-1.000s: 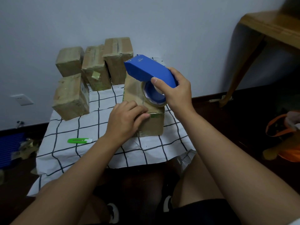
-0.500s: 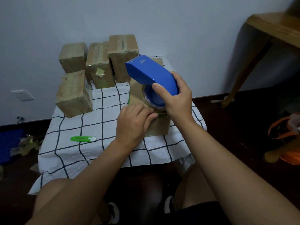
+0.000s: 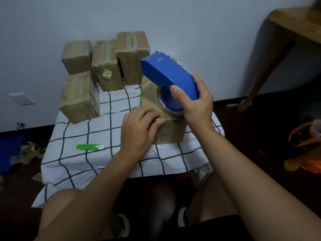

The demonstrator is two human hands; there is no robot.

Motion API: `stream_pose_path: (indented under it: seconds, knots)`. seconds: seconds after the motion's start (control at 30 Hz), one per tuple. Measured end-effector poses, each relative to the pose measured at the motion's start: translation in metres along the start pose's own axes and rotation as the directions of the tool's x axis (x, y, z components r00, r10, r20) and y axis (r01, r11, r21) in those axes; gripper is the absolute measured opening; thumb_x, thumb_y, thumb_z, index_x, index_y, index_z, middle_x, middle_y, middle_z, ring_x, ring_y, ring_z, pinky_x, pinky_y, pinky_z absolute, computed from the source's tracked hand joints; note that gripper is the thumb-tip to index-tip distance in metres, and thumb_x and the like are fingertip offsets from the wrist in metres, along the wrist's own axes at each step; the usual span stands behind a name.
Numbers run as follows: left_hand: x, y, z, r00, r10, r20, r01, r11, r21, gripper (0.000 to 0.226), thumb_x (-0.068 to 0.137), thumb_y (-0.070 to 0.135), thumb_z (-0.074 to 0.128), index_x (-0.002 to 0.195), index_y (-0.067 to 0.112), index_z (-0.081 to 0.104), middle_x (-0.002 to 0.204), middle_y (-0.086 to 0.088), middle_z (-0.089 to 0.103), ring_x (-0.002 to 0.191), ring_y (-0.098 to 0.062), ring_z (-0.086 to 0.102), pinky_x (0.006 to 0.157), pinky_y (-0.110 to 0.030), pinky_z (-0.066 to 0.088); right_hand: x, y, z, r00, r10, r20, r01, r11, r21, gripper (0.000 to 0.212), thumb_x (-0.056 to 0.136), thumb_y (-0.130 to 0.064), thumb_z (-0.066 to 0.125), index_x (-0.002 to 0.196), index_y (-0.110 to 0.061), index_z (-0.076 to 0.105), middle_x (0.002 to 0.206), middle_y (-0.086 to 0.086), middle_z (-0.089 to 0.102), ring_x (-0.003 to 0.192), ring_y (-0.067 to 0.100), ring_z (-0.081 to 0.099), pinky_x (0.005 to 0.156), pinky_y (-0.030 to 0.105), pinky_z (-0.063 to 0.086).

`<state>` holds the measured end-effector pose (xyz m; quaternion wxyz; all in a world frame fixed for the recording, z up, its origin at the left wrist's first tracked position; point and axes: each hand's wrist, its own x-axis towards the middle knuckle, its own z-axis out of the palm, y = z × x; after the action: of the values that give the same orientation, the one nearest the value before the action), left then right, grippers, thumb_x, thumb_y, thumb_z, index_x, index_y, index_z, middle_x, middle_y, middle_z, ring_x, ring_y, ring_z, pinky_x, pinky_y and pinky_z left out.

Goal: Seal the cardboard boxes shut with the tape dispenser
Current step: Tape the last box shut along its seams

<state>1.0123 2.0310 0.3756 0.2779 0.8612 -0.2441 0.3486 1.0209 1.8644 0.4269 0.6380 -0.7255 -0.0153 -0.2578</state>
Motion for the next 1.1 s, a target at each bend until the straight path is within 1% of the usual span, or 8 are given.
stream_pose_path:
  seconds: [0.17, 0.43, 0.53, 0.63, 0.7, 0.8, 0.97, 1.1]
  knots:
    - [-0.003, -0.008, -0.005, 0.999, -0.051, 0.019, 0.053, 0.991, -0.123, 0.023, 0.092, 0.031, 0.064, 0.093, 0.01, 0.074, 0.093, -0.002, 0.066, 0.09, -0.02, 0.058, 0.08, -0.034, 0.046, 0.0, 0.0, 0.001, 1.0, -0.009, 0.0, 0.009, 1.0, -0.01, 0.052, 0.078, -0.048, 0.074, 0.119, -0.018, 0.062, 0.112, -0.001, 0.064, 0.101, 0.016, 0.061, 0.086, 0.035, 0.055]
    - [-0.004, -0.009, -0.001, 1.0, 0.009, -0.003, -0.009, 1.0, -0.025, 0.018, 0.092, 0.026, 0.064, 0.088, 0.009, 0.07, 0.087, -0.004, 0.062, 0.08, -0.026, 0.054, 0.07, -0.041, 0.045, -0.003, -0.007, 0.015, 1.0, 0.001, 0.003, -0.001, 1.0, -0.024, 0.064, 0.072, -0.049, 0.079, 0.125, -0.02, 0.057, 0.119, -0.006, 0.061, 0.111, 0.011, 0.058, 0.094, 0.035, 0.052]
    - [-0.006, -0.008, -0.006, 0.999, -0.03, 0.022, 0.031, 0.999, -0.04, 0.019, 0.094, 0.027, 0.061, 0.097, 0.01, 0.07, 0.09, -0.003, 0.063, 0.083, -0.022, 0.054, 0.073, -0.035, 0.044, -0.01, -0.008, 0.021, 1.0, -0.03, 0.005, 0.03, 0.999, -0.023, 0.064, 0.075, -0.045, 0.079, 0.129, -0.029, 0.048, 0.12, -0.011, 0.054, 0.11, 0.006, 0.055, 0.089, 0.021, 0.051]
    - [-0.006, -0.008, -0.011, 0.998, -0.026, 0.056, 0.03, 0.997, -0.07, 0.015, 0.093, 0.023, 0.063, 0.101, 0.011, 0.068, 0.095, -0.003, 0.064, 0.087, -0.02, 0.054, 0.076, -0.031, 0.044, -0.015, -0.006, 0.021, 0.997, -0.08, -0.008, 0.08, 0.996, -0.042, 0.05, 0.08, -0.039, 0.073, 0.123, -0.035, 0.047, 0.121, -0.012, 0.051, 0.113, 0.013, 0.054, 0.094, 0.039, 0.051]
    - [-0.006, -0.007, -0.013, 0.999, -0.014, 0.051, 0.02, 0.994, -0.108, 0.012, 0.091, 0.018, 0.065, 0.1, 0.012, 0.069, 0.098, -0.002, 0.065, 0.091, -0.019, 0.056, 0.079, -0.029, 0.045, -0.015, -0.004, 0.019, 0.996, -0.09, -0.016, 0.089, 0.995, -0.054, 0.046, 0.081, -0.039, 0.069, 0.122, -0.035, 0.048, 0.124, -0.008, 0.051, 0.116, 0.014, 0.053, 0.097, 0.045, 0.05]
    - [-0.004, -0.011, -0.016, 0.998, -0.018, 0.063, 0.027, 0.99, -0.137, 0.014, 0.092, 0.02, 0.063, 0.101, 0.013, 0.071, 0.099, 0.0, 0.066, 0.095, -0.018, 0.058, 0.081, -0.025, 0.044, -0.014, -0.002, 0.019, 0.997, -0.079, -0.013, 0.078, 0.995, -0.063, 0.045, 0.084, -0.039, 0.069, 0.124, -0.033, 0.049, 0.127, -0.004, 0.052, 0.118, 0.014, 0.053, 0.099, 0.046, 0.049]
    - [-0.003, -0.011, -0.012, 0.997, 0.039, 0.065, -0.036, 0.998, -0.046, 0.01, 0.09, 0.014, 0.066, 0.092, 0.006, 0.071, 0.094, -0.005, 0.066, 0.088, -0.026, 0.058, 0.074, -0.036, 0.047, -0.012, 0.001, 0.021, 0.997, -0.074, 0.002, 0.074, 0.994, -0.082, 0.049, 0.082, -0.049, 0.067, 0.125, -0.032, 0.051, 0.127, -0.001, 0.053, 0.117, 0.015, 0.054, 0.098, 0.044, 0.05]
    - [-0.006, -0.014, -0.012, 0.996, 0.024, 0.086, -0.016, 0.995, -0.096, 0.018, 0.095, 0.027, 0.06, 0.102, 0.014, 0.07, 0.097, 0.0, 0.063, 0.093, -0.018, 0.053, 0.08, -0.029, 0.043, -0.011, 0.003, 0.019, 0.997, -0.071, 0.0, 0.071, 0.994, -0.08, 0.047, 0.081, -0.051, 0.067, 0.123, -0.036, 0.05, 0.126, -0.004, 0.053, 0.117, 0.014, 0.054, 0.098, 0.043, 0.05]
